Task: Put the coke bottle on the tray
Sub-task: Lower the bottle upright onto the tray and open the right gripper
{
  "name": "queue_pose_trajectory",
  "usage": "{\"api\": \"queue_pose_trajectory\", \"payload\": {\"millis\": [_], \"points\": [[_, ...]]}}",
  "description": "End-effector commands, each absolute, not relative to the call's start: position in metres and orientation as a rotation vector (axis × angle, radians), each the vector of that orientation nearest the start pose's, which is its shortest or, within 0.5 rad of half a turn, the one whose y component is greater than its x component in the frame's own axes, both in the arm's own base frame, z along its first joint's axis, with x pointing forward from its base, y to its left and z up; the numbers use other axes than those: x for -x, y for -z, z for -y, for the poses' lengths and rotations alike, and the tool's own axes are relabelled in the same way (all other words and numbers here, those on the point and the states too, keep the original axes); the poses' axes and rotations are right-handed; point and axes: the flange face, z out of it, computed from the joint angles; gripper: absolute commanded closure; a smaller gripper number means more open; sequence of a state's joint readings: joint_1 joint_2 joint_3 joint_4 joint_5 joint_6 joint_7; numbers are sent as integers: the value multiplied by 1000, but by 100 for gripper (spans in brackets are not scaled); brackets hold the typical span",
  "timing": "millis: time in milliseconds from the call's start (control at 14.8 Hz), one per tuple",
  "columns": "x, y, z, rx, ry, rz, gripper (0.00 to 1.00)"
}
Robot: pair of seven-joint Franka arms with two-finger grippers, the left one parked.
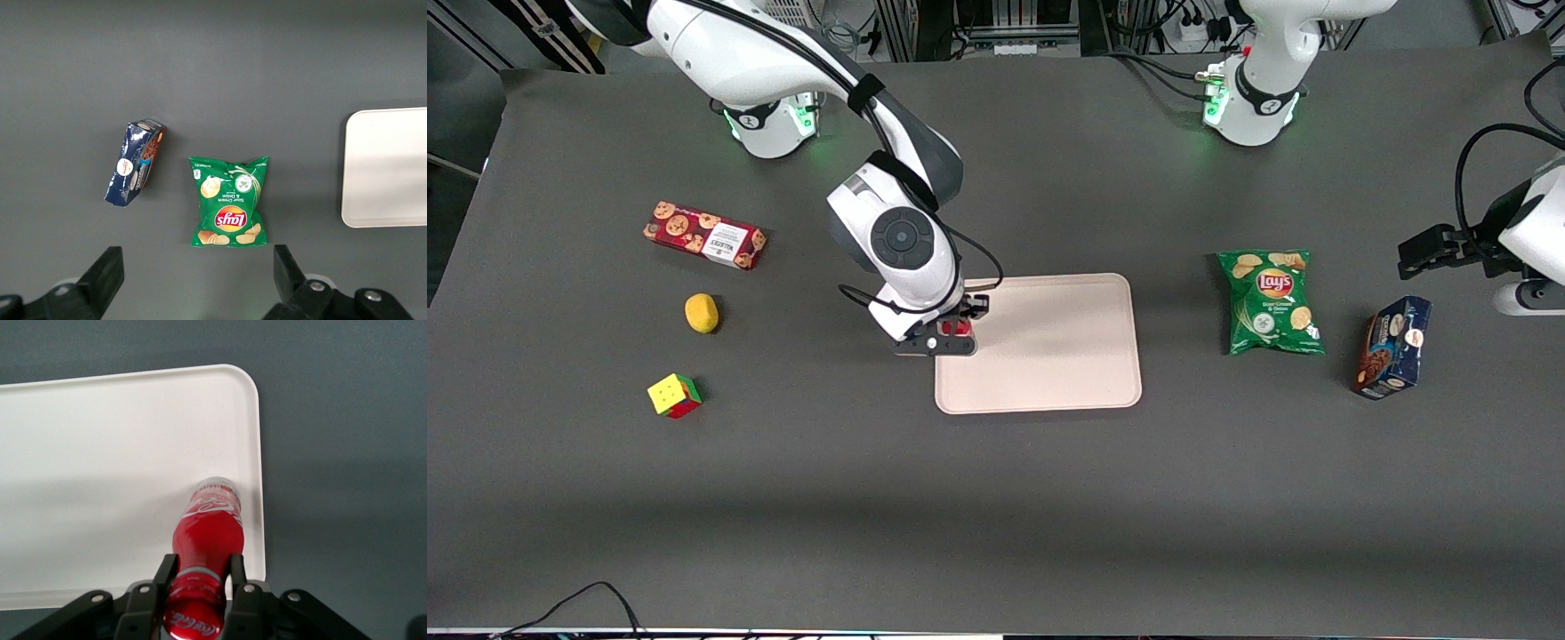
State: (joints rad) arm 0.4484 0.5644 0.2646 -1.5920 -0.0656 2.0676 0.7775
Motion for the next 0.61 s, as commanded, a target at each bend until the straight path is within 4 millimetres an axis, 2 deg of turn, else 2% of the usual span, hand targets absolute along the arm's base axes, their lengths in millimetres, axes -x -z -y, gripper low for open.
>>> {"api": "queue_pose_trajectory", "payload": {"millis": [0,136,271,339,407,542], "points": [[-537,-309,-427,3119,-128,-130,54],[-537,-309,-428,3115,-121,-130,2],[-538,-313,-426,3111,-117,-139,0],[-544,-324,-419,3101,-101,-165,0],[-549,-340,-411,3091,-85,-192,0],[-563,-394,-376,3069,-45,-258,0]]}}
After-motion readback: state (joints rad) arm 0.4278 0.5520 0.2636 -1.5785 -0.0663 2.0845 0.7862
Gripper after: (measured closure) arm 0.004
